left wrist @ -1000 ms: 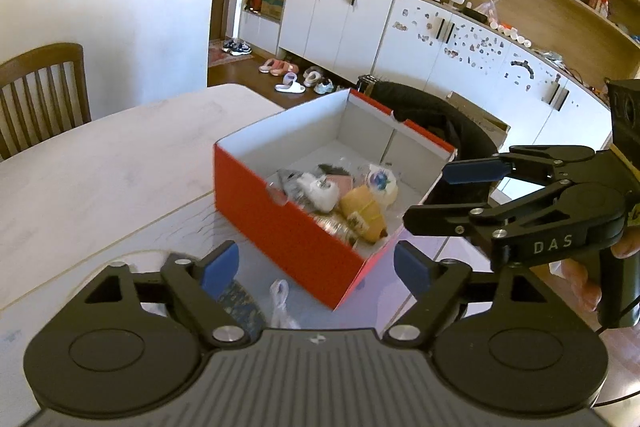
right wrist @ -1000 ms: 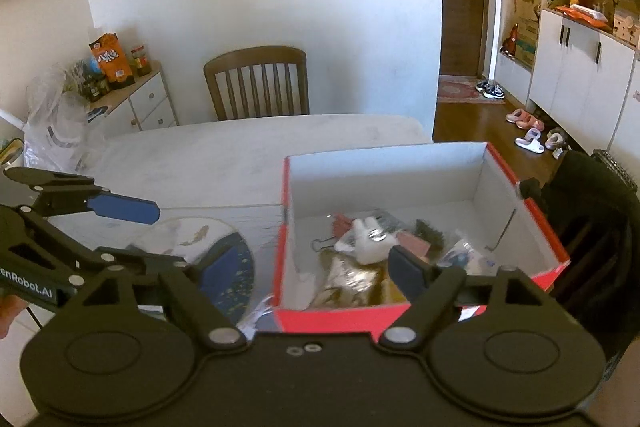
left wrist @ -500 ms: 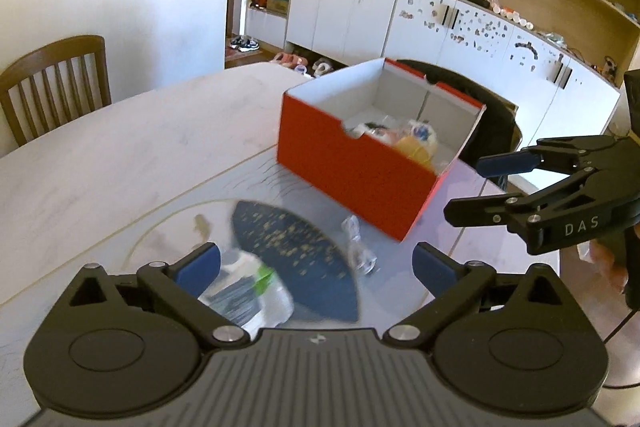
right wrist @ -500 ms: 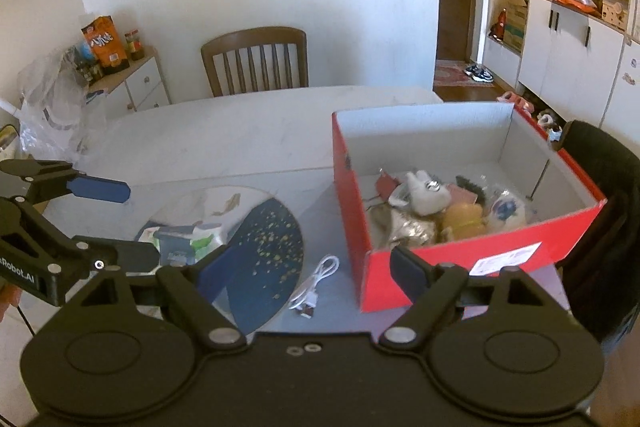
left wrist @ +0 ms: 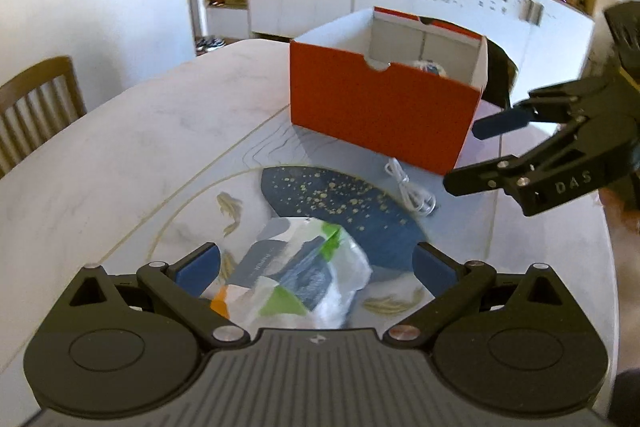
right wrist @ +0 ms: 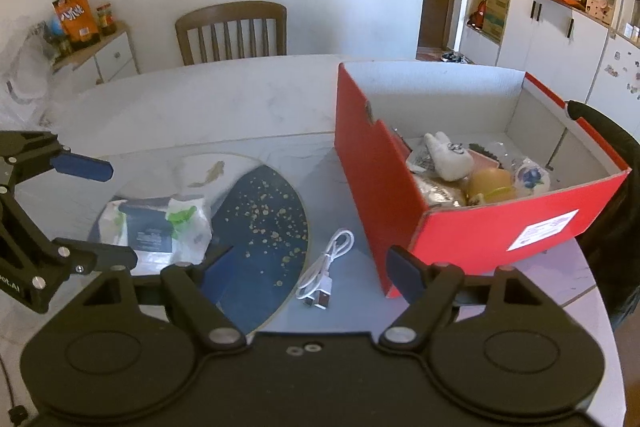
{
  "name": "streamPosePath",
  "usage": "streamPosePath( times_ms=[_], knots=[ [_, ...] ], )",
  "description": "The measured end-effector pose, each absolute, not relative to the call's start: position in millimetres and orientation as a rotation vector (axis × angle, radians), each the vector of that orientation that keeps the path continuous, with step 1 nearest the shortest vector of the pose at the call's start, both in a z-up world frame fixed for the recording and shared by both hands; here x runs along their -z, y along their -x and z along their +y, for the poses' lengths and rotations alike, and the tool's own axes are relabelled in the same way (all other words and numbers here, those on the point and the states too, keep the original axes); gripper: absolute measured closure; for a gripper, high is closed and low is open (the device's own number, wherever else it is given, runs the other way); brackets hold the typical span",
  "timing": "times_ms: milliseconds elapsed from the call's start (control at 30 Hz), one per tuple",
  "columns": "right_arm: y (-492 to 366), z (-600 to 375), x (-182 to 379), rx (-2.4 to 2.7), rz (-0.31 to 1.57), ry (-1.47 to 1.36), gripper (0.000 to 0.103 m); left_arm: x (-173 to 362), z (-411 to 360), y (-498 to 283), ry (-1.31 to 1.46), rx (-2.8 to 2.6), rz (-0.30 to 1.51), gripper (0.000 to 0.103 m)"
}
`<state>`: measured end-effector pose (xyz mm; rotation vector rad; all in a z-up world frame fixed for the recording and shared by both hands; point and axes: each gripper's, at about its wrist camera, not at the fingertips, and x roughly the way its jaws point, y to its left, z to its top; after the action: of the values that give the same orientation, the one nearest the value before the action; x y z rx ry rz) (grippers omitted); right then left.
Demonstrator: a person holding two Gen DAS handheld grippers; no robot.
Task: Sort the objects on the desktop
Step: 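Withdraw both grippers toward the large white-green bag and USB cable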
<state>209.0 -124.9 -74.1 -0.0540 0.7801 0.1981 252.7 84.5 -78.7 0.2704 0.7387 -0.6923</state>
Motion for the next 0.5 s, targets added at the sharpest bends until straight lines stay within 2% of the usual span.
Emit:
streamPosePath(
  times_ms=[233, 500],
  knots=[
    [-226, -111, 102, -0.146, 0.814, 0.04, 0.026, 97, 88, -269, -0.33, 0.752, 0.737, 0.0],
    [-241, -101, 130, -0.087, 0.869, 0.026, 0.036, 125, 89, -277, -0.37, 0.788, 0.773, 0.0]
  ],
)
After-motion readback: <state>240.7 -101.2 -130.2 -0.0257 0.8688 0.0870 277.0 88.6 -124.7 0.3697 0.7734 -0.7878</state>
